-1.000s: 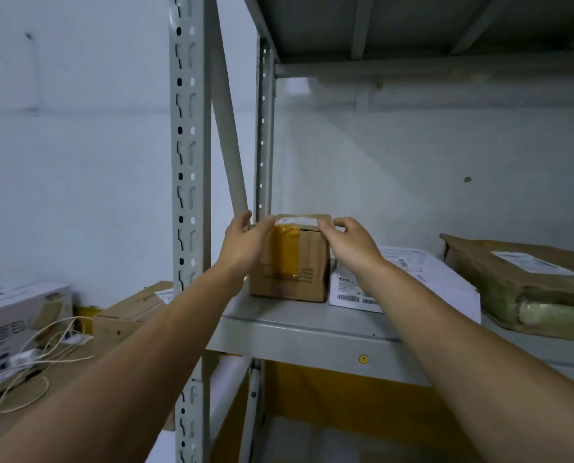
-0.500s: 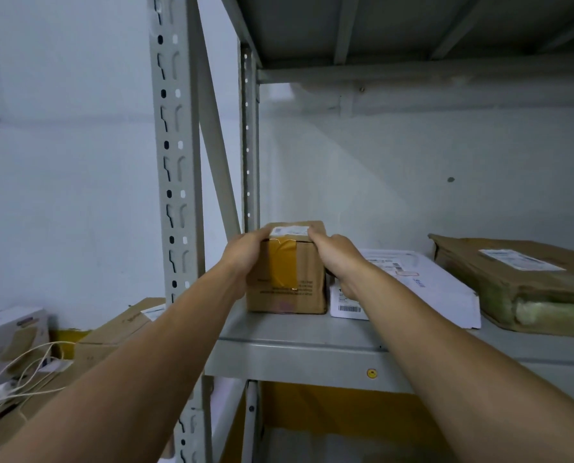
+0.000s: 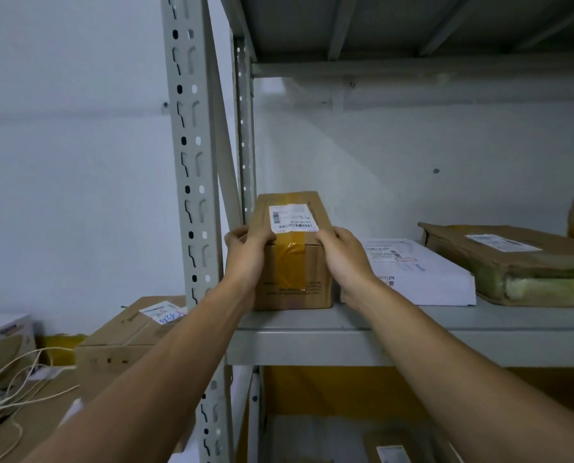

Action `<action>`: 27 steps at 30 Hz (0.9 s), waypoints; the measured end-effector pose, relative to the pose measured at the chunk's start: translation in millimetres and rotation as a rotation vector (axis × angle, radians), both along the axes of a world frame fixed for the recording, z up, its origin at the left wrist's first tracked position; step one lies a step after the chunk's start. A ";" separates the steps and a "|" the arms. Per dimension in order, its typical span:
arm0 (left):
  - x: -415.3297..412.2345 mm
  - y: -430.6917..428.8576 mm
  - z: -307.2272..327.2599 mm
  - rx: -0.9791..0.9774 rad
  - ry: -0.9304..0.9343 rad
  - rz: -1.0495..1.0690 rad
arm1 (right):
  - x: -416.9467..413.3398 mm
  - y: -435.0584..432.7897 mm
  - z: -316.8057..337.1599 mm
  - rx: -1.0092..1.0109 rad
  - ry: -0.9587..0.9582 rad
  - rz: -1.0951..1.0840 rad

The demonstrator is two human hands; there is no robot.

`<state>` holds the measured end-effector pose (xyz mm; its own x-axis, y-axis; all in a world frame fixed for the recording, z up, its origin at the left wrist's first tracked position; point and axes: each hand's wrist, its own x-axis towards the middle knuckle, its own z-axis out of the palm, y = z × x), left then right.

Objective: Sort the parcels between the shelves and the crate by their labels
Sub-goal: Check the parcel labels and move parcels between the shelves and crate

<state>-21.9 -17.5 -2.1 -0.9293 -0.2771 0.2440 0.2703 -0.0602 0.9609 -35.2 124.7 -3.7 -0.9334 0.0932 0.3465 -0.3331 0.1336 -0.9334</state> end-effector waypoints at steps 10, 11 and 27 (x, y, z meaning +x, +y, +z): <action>36.0 -7.1 -22.5 -0.056 0.328 -0.180 | 36.8 -8.7 -23.4 -0.252 0.169 0.002; 35.3 -9.0 -26.5 -0.055 0.336 -0.190 | 39.0 -8.5 -25.7 -0.252 0.182 0.000; 44.1 -14.4 -16.8 -0.002 0.242 -0.234 | 37.3 8.5 -8.3 -0.281 0.120 0.155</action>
<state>22.2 -31.9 -19.0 -0.8829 -0.0628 0.4653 0.4693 -0.1458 0.8709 2.2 133.1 -11.9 -0.8983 0.0610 0.4351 -0.4386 -0.1844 -0.8796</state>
